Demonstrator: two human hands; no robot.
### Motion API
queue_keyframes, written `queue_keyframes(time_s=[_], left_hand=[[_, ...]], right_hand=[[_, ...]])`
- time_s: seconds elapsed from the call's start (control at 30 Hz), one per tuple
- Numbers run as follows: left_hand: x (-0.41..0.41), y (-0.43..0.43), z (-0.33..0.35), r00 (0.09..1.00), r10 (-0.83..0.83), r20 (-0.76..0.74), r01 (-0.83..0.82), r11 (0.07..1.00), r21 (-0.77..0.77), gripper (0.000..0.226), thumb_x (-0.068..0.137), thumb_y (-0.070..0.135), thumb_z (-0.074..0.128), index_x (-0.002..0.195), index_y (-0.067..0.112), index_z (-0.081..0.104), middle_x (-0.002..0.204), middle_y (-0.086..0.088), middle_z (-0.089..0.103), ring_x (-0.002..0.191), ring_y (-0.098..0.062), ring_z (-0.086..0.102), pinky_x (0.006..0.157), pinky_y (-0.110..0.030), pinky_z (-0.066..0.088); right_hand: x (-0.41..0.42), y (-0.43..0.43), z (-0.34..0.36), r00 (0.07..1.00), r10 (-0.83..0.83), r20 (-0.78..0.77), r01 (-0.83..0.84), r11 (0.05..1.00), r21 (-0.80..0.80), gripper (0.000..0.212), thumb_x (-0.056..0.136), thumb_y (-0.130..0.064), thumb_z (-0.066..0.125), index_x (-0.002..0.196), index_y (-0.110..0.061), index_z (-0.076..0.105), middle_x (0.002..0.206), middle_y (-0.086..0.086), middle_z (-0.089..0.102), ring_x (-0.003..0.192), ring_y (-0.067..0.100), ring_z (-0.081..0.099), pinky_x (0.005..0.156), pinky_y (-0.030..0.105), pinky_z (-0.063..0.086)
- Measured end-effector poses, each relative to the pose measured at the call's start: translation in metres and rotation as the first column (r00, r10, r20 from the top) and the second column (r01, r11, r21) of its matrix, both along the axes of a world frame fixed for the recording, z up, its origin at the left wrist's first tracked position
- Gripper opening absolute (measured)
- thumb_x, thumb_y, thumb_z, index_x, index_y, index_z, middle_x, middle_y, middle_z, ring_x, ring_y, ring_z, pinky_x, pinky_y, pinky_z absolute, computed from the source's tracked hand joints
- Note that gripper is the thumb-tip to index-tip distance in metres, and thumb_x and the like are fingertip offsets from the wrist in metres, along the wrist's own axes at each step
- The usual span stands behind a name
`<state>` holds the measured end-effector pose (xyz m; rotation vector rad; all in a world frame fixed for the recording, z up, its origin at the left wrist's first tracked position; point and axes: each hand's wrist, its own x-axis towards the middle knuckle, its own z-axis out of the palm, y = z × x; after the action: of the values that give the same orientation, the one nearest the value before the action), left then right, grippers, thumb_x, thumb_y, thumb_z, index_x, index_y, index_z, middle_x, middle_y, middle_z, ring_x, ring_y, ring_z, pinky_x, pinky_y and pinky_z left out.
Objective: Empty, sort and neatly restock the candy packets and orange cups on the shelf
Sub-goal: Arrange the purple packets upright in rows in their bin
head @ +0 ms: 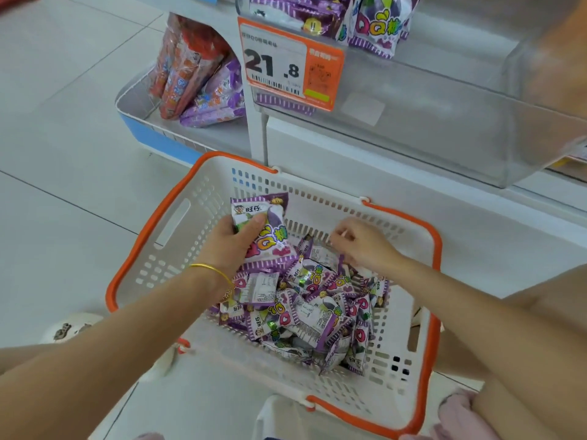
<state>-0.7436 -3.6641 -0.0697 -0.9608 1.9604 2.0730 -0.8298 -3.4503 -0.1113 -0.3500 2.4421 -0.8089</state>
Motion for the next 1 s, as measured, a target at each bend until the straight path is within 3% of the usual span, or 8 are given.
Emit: queue_keyframes(time_s=[0.1, 0.23, 0.37, 0.43, 0.57, 0.7, 0.83, 1.0], left_hand=[[0.001, -0.008, -0.014, 1.0, -0.017, 0.019, 0.017, 0.999, -0.047, 0.045, 0.081, 0.045, 0.067, 0.108, 0.01, 0.061, 0.094, -0.015, 0.071, 0.088, -0.036, 0.067, 0.086, -0.058, 0.05], [0.004, -0.015, -0.031, 0.997, -0.021, 0.076, 0.023, 0.999, -0.023, 0.077, 0.052, 0.066, 0.07, 0.108, 0.014, 0.062, 0.094, -0.015, 0.072, 0.088, -0.039, 0.067, 0.085, -0.062, 0.049], [0.005, -0.018, -0.034, 0.995, 0.022, 0.096, -0.02, 0.999, -0.03, 0.041, 0.082, 0.043, 0.067, 0.108, 0.011, 0.061, 0.092, -0.015, 0.072, 0.086, -0.038, 0.068, 0.081, -0.06, 0.052], [0.006, -0.02, -0.039, 0.992, 0.052, 0.118, -0.049, 0.998, -0.031, 0.034, 0.087, 0.037, 0.063, 0.108, 0.01, 0.06, 0.093, -0.015, 0.072, 0.086, -0.038, 0.068, 0.081, -0.06, 0.052], [0.006, -0.021, -0.046, 0.99, 0.046, 0.132, -0.042, 0.999, -0.029, 0.029, 0.086, 0.038, 0.063, 0.102, 0.014, 0.064, 0.09, -0.013, 0.073, 0.085, -0.037, 0.069, 0.083, -0.058, 0.052], [0.006, -0.019, -0.05, 0.988, 0.029, 0.15, -0.027, 1.0, -0.012, 0.032, 0.085, 0.039, 0.063, 0.107, 0.015, 0.063, 0.091, -0.011, 0.073, 0.084, -0.035, 0.069, 0.085, -0.058, 0.051], [0.004, -0.015, -0.046, 0.989, 0.038, 0.144, -0.038, 0.999, -0.004, 0.031, 0.086, 0.037, 0.062, 0.107, 0.015, 0.062, 0.09, -0.011, 0.073, 0.085, -0.034, 0.069, 0.086, -0.056, 0.052], [0.0, -0.003, -0.037, 0.992, 0.045, 0.12, -0.04, 0.998, -0.039, 0.016, 0.089, 0.035, 0.06, 0.099, 0.022, 0.059, 0.089, -0.009, 0.073, 0.082, -0.031, 0.069, 0.083, -0.054, 0.054]], right_hand=[[-0.009, 0.017, -0.07, 0.979, 0.197, 0.049, -0.202, 0.932, 0.302, 0.032, 0.095, -0.026, 0.054, 0.124, -0.012, 0.052, 0.114, 0.001, 0.059, 0.096, 0.016, 0.055, 0.08, 0.027, 0.048], [0.005, 0.013, -0.127, 0.964, 0.219, 0.148, -0.255, 0.92, 0.298, 0.056, 0.094, -0.022, 0.057, 0.144, -0.012, 0.032, 0.145, 0.013, 0.039, 0.13, 0.029, 0.042, 0.105, 0.038, 0.038], [0.01, -0.005, -0.149, 0.997, 0.067, -0.036, -0.052, 0.951, 0.305, 0.074, 0.088, -0.038, 0.064, 0.149, -0.027, 0.022, 0.157, 0.013, 0.009, 0.14, 0.04, 0.022, 0.109, 0.049, 0.036], [0.006, -0.011, -0.154, 0.993, 0.117, -0.02, -0.105, 0.944, 0.312, 0.097, 0.081, -0.051, 0.067, 0.152, -0.029, 0.005, 0.159, 0.011, 0.0, 0.144, 0.037, 0.012, 0.113, 0.052, 0.028], [0.003, -0.021, -0.169, 0.983, 0.178, 0.041, -0.178, 0.893, 0.413, 0.121, 0.067, -0.067, 0.07, 0.152, -0.025, -0.006, 0.159, 0.007, 0.008, 0.144, 0.036, 0.013, 0.113, 0.051, 0.026], [0.014, -0.025, -0.177, 0.964, 0.203, -0.171, -0.094, 0.863, 0.496, 0.105, 0.071, -0.057, 0.073, 0.149, -0.017, 0.015, 0.148, 0.009, 0.033, 0.133, 0.032, 0.036, 0.104, 0.042, 0.041], [0.017, -0.025, -0.166, 0.962, 0.151, -0.229, -0.048, 0.914, 0.403, 0.074, 0.085, -0.042, 0.067, 0.143, -0.014, 0.03, 0.139, 0.008, 0.046, 0.126, 0.027, 0.045, 0.097, 0.038, 0.047], [0.008, -0.023, -0.102, 0.983, -0.181, 0.033, 0.181, 0.983, 0.019, 0.079, 0.081, -0.033, 0.074, 0.141, -0.013, 0.029, 0.14, 0.007, 0.045, 0.12, 0.025, 0.05, 0.091, 0.035, 0.045]])
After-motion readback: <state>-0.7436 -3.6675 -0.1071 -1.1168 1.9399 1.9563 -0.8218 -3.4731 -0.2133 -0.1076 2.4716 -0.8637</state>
